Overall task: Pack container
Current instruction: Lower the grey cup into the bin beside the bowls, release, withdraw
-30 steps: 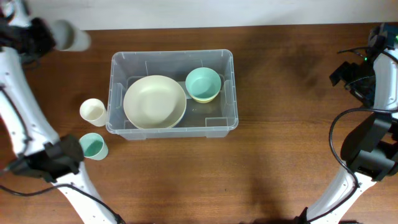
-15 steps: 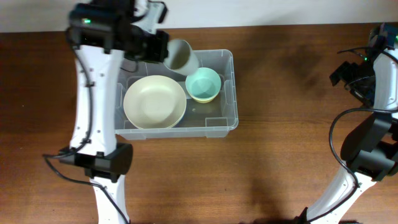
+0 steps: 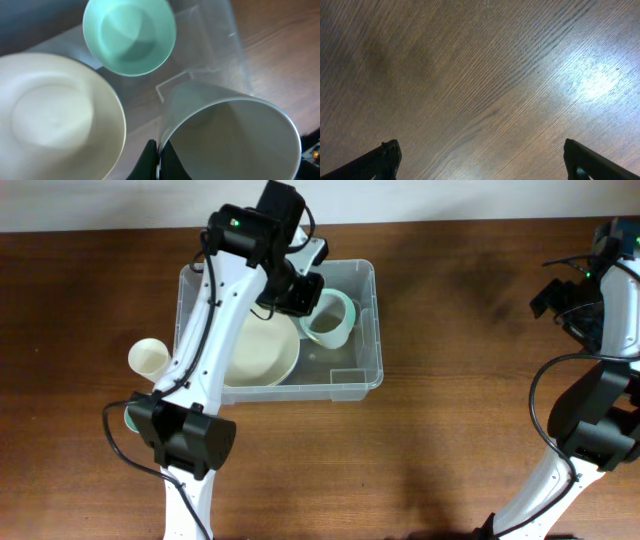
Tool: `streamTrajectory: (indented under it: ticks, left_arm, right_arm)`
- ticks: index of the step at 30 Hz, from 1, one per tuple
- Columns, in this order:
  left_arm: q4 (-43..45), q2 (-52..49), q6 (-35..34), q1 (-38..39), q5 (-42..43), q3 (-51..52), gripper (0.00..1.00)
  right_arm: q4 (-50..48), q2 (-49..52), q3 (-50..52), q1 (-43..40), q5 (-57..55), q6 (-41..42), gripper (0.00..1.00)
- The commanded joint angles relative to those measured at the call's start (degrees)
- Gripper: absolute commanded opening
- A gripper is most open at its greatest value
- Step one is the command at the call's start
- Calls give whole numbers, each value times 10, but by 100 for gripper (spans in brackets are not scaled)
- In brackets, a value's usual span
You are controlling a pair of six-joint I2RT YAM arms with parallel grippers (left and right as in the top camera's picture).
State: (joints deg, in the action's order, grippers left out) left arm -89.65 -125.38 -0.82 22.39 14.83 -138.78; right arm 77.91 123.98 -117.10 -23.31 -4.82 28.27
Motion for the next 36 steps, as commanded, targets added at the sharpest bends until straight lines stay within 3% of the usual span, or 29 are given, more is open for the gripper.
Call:
streamTrajectory:
  ticks: [1,7,28,36]
  left_arm:
    - [11,-3,11,6,-33,35,1]
    - [82,-3,10,6,-38,106,1]
    - [145,-3,10,6,-63,218,1]
    - [153,-4,11,6,-63,219,11]
  right_arm:
    - [0,-8,1,1,-1,1,99]
    - [0,-8,1,1,-1,1,99]
    - [0,-8,1,0,-1,1,99]
    - [0,-8,1,0,-1,1,99]
